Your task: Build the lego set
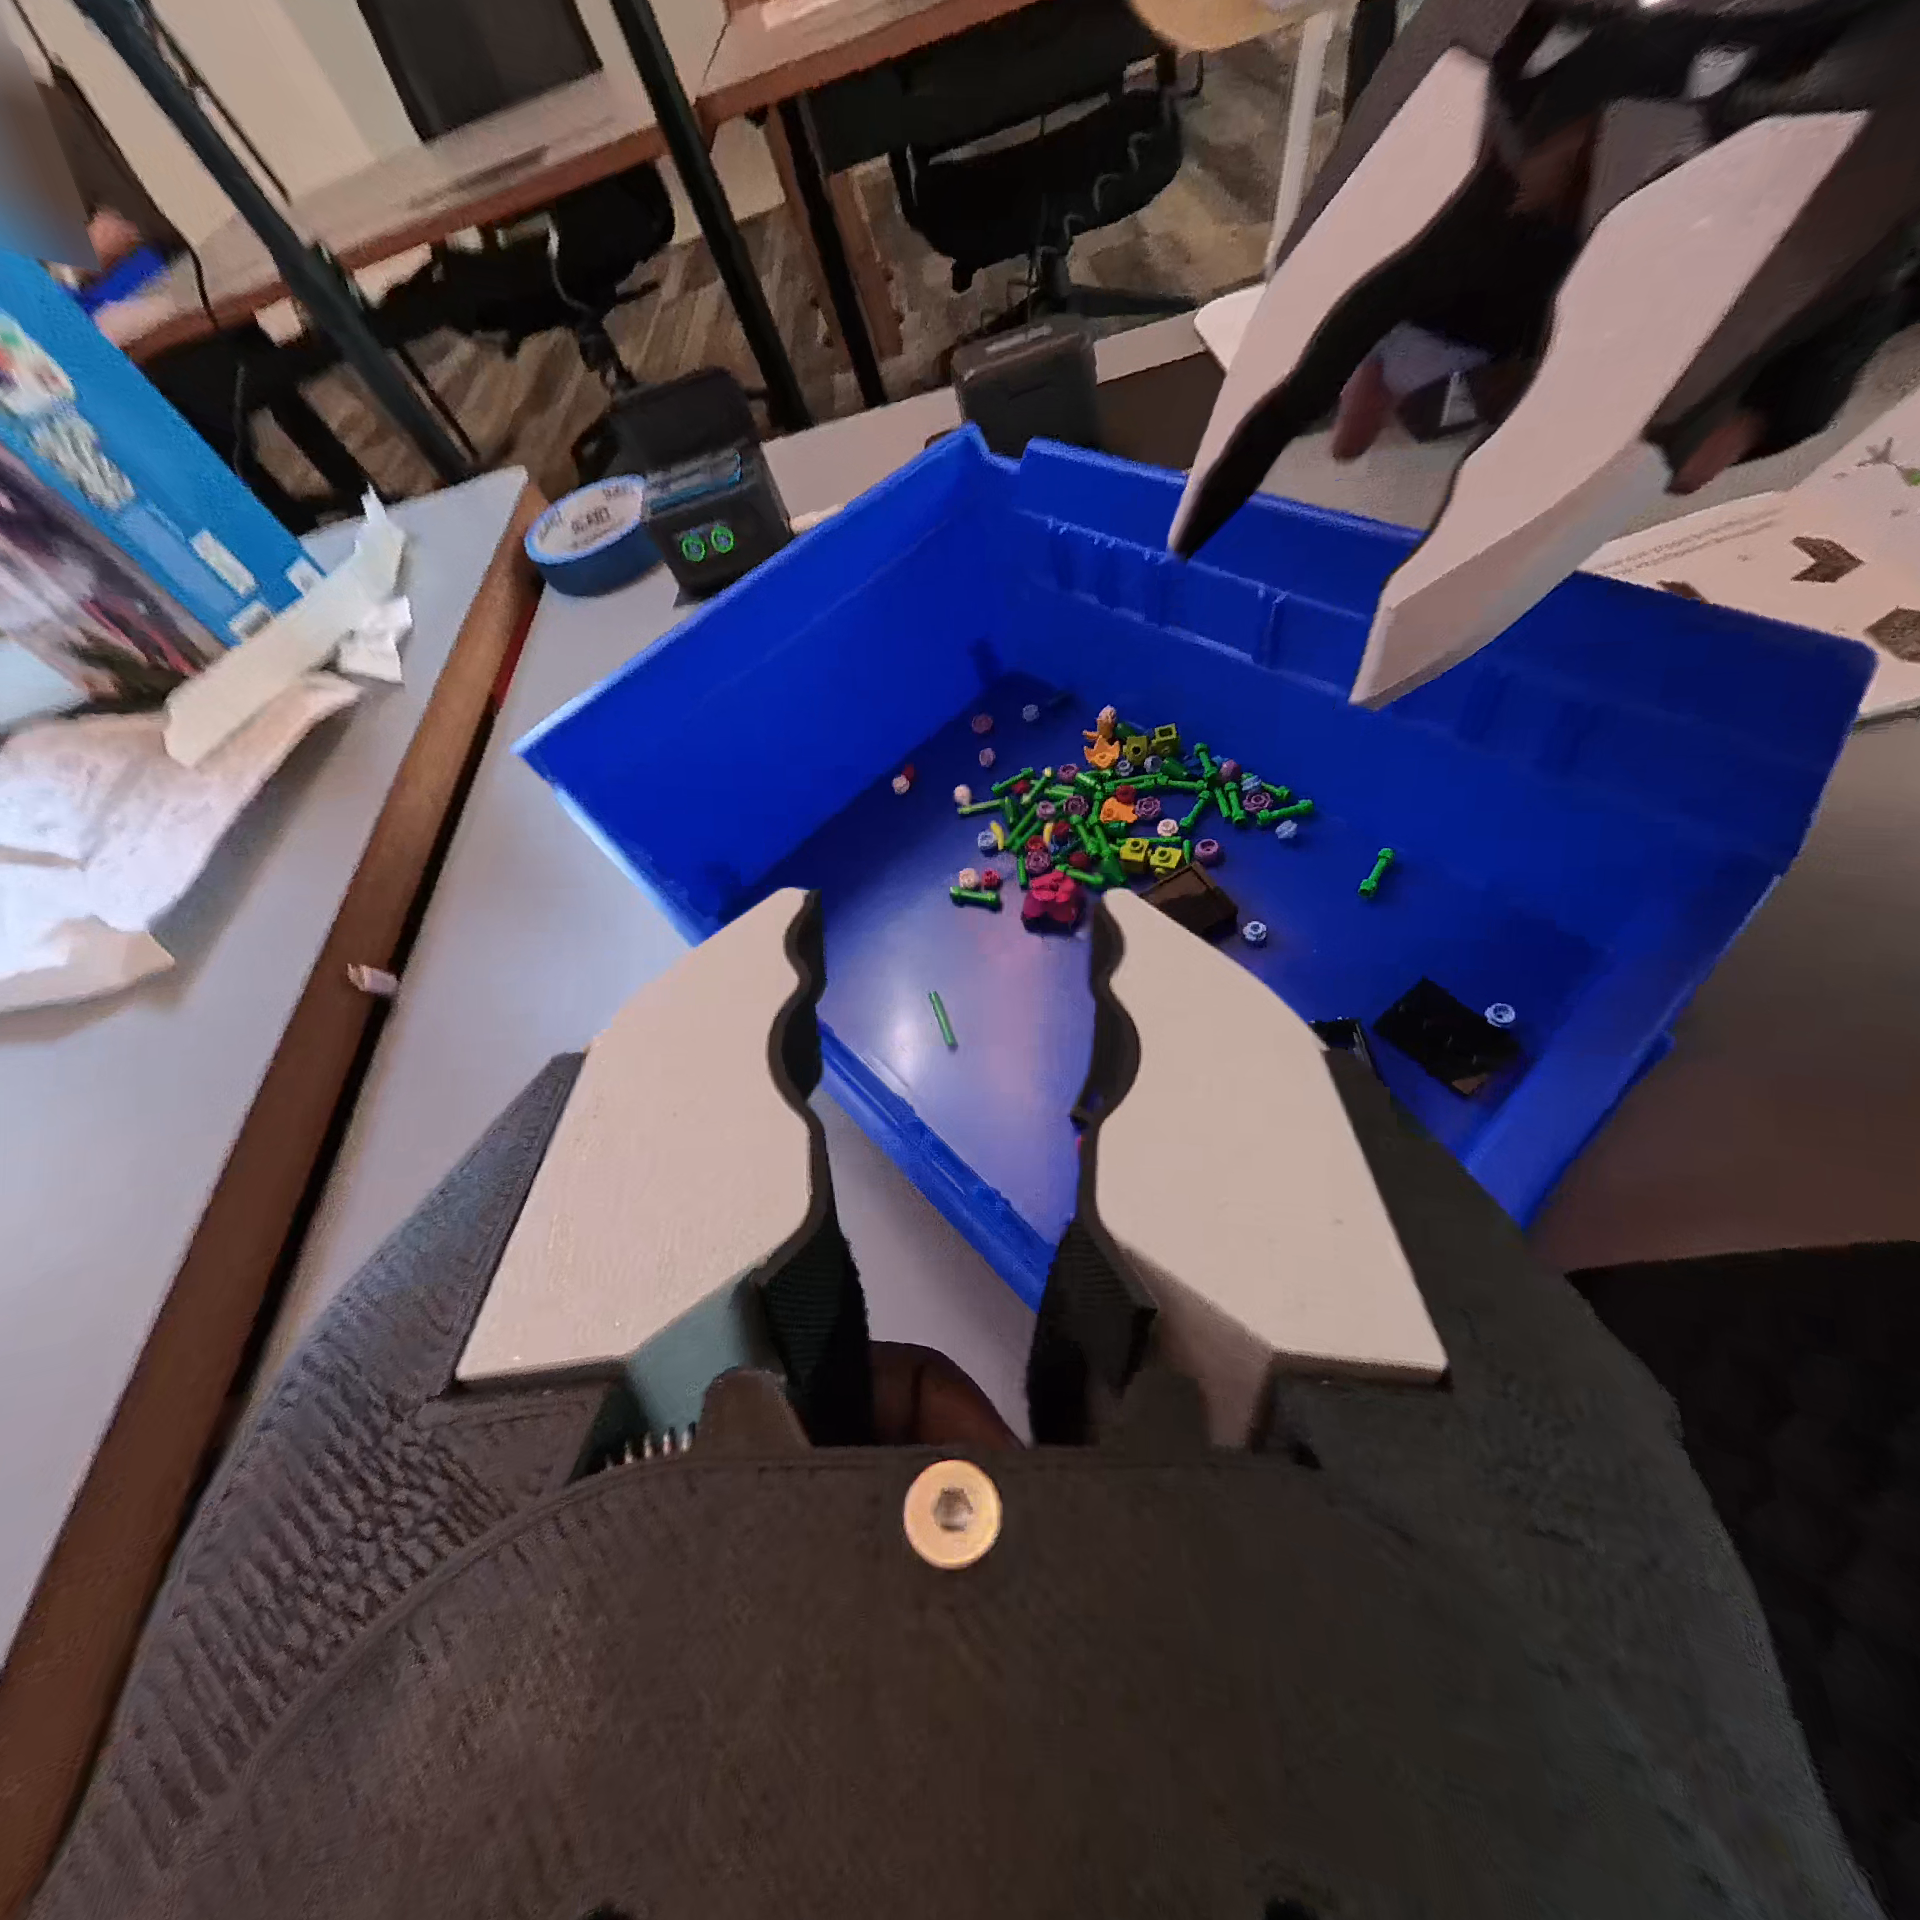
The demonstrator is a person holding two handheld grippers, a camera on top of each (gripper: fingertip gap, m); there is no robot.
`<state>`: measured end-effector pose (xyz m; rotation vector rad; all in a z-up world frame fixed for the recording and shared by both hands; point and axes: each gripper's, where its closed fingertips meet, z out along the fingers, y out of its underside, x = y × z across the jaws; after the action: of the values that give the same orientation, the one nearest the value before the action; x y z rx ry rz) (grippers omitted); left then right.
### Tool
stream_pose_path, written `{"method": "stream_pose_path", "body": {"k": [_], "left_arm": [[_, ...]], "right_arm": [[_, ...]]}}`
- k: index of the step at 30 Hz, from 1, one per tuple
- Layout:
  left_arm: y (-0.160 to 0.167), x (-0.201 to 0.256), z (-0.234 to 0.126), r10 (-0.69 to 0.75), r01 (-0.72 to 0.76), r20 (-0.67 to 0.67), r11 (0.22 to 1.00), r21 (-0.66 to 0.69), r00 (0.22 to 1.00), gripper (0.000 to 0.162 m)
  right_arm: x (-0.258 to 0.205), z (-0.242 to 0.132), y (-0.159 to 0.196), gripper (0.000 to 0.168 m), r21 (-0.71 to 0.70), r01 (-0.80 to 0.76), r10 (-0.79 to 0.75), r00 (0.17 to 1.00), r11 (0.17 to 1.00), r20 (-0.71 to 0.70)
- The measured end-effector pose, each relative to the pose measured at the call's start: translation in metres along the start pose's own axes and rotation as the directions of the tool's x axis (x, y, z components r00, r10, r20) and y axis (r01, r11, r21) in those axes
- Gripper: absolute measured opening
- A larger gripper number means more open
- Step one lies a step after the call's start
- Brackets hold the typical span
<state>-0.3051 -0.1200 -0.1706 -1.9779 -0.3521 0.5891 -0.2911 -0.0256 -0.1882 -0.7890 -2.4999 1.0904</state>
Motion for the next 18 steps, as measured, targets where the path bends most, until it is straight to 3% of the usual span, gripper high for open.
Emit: {"method": "stream_pose_path", "body": {"k": [3,5,9,16,18], "left_arm": [[0.017,0.001,0.006,-0.109,0.106,-0.025,0.988,-0.111,0.994,0.075],[0.031,0.002,0.011,-0.155,0.148,-0.022,0.970,-0.191,0.988,0.078],[0.035,-0.002,0.015,-0.168,0.169,0.023,0.967,-0.193,0.986,0.072],[0.049,-0.021,0.006,-0.163,0.190,0.124,0.950,-0.248,0.979,0.063],[0.049,-0.016,0.007,-0.204,0.218,0.084,0.946,-0.241,0.975,0.058]], "right_arm": [[0.037,-0.016,0.017,0.084,-0.115,-0.101,0.067,0.961,0.988,-0.269],[0.062,-0.031,0.043,0.086,-0.204,-0.265,0.150,0.880,0.942,-0.450],[0.051,-0.022,0.062,0.081,-0.246,-0.393,0.288,0.882,0.886,-0.372],[0.035,-0.013,0.075,0.071,-0.368,-0.371,0.259,0.912,0.852,-0.319],[0.031,-0.010,0.082,0.065,-0.416,-0.360,0.249,0.922,0.835,-0.297]]}}
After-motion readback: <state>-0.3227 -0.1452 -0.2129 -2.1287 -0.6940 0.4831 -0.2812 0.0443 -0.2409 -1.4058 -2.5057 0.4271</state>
